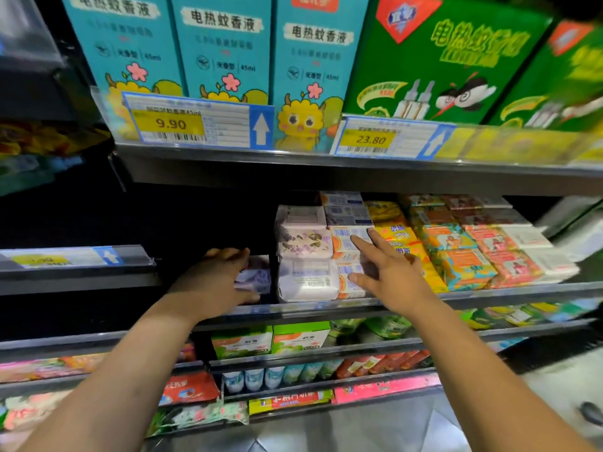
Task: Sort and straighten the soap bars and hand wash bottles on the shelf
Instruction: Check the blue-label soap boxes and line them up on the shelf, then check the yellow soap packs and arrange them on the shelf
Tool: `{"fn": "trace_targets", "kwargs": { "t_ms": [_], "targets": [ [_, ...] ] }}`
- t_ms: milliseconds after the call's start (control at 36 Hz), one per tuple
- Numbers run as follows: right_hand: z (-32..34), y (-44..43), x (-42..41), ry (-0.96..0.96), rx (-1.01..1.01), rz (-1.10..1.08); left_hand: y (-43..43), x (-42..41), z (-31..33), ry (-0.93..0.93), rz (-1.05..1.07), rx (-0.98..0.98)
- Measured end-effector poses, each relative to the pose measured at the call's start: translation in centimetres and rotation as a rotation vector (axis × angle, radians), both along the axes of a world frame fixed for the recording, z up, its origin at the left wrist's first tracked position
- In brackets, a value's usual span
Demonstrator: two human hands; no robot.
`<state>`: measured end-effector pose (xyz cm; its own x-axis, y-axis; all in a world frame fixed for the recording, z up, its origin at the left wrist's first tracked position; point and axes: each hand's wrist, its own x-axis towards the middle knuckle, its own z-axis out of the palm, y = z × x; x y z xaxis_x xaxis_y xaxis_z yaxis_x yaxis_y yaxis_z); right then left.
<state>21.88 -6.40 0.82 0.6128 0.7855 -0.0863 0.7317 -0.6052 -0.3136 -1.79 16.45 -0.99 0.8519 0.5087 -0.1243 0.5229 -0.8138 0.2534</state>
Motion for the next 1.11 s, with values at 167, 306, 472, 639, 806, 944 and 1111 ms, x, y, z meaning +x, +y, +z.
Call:
{"fn": "trace_targets", "kwargs": {
  "t_ms": [167,306,472,639,806,944,1111],
  "targets": [
    [0.2,0.1,0.3,-0.091,-0.063,0.053,0.2,0.5,-1.3,-0.275,0.34,-0.079],
    [0.5,-1.2,1.4,-0.052,0.004,0.101,-0.5,0.8,-1.6,-0.399,0.413,0.042],
    [1.4,-3.7,3.3,-0.175,0.022,0.072,-5.7,4.0,4.0,-0.44,0.326,0.053],
    [2.7,-6.3,5.3,-0.183,-0.076,0.05,-11.3,8.8,6.8,-0.277,0.154,0.051],
    [3.5,-8.4,7.0,-0.207,-0.202,0.103,-14.3,12.7,5.7,-0.159,-0.029,0.006],
    [2.7,-9.3,7.7,-0.26,-0.205,0.151,-15.4,14.0,3.7,-0.045,-0.058,0.025],
    [2.1,-9.8,8.6,-0.259,-0.182,0.171,-15.8,14.5,2.9,-0.029,-0.042,0.108]
  ]
}}
